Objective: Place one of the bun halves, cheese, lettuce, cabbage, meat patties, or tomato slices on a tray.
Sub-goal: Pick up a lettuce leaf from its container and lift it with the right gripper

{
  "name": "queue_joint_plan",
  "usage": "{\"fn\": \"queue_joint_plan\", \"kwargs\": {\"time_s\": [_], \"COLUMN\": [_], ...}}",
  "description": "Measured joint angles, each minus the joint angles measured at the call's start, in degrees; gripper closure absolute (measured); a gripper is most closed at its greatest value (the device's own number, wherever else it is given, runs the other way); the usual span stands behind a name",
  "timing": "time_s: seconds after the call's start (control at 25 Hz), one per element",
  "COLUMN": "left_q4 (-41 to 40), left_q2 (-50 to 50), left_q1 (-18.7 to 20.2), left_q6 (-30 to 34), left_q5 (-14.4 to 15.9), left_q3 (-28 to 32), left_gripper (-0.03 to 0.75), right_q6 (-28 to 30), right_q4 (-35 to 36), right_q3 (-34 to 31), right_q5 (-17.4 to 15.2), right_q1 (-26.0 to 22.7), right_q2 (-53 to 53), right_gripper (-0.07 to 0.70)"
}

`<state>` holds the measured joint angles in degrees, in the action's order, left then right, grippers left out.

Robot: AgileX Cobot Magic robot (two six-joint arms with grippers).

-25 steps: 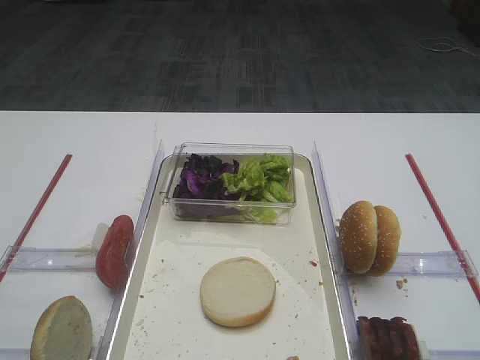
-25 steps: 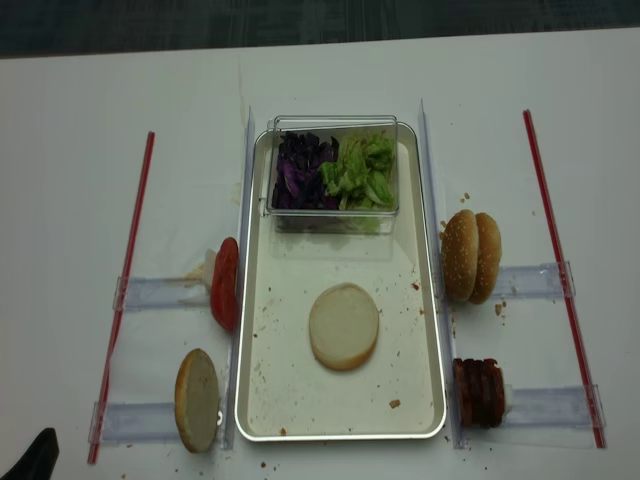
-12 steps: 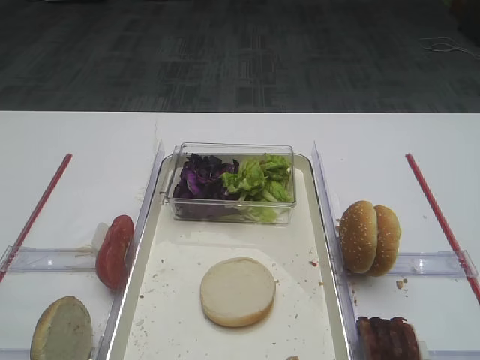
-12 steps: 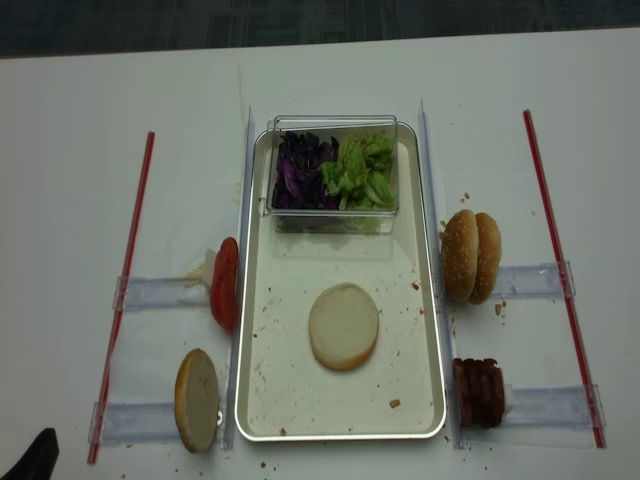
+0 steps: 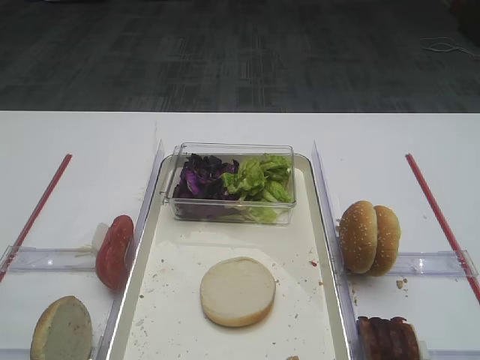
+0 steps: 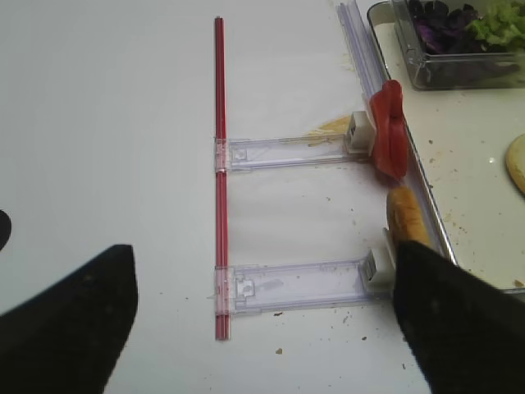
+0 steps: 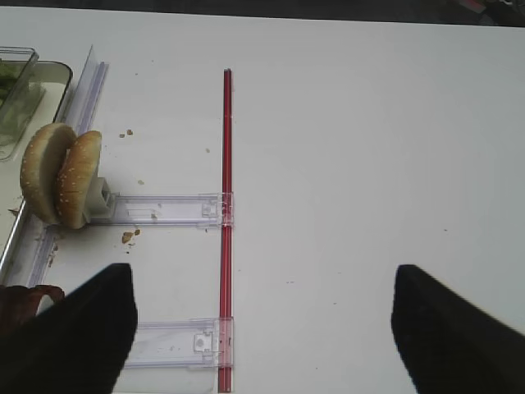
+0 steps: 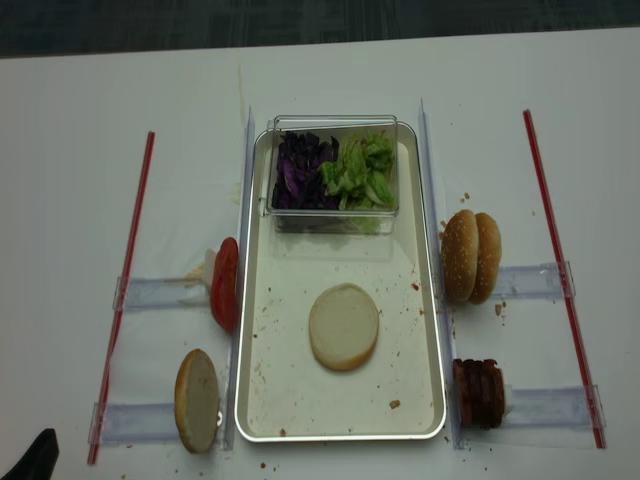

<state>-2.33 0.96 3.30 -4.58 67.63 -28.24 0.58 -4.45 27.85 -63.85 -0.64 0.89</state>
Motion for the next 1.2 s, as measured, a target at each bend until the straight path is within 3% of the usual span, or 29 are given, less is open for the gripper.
{"fn": "queue_joint_plan", "kwargs": {"time_s": [0.2, 0.84, 1.2], "left_q4": [0.0, 0.0, 0.0], "left_q2": [0.0, 0.0, 0.0], "left_q1": [0.0, 0.0, 0.0], "left_q6": [0.0, 0.0, 0.0], "left_q5": [0.0, 0.0, 0.0], "left_q3": [0.0, 0.0, 0.0], "left_gripper": [0.099, 0.099, 0.099], "right_q6": [0.0, 0.5, 1.9], "right_q4": [0.0, 2.5, 4.5], "right_q3": [0.0, 0.1, 0.1], "right_q5": [0.0, 1.0, 1.6], "right_q1": [0.0, 0.0, 0.0], "right_q2": [-6.3, -50.4, -54.4], "right_gripper": [-0.026, -0.026, -0.026]}}
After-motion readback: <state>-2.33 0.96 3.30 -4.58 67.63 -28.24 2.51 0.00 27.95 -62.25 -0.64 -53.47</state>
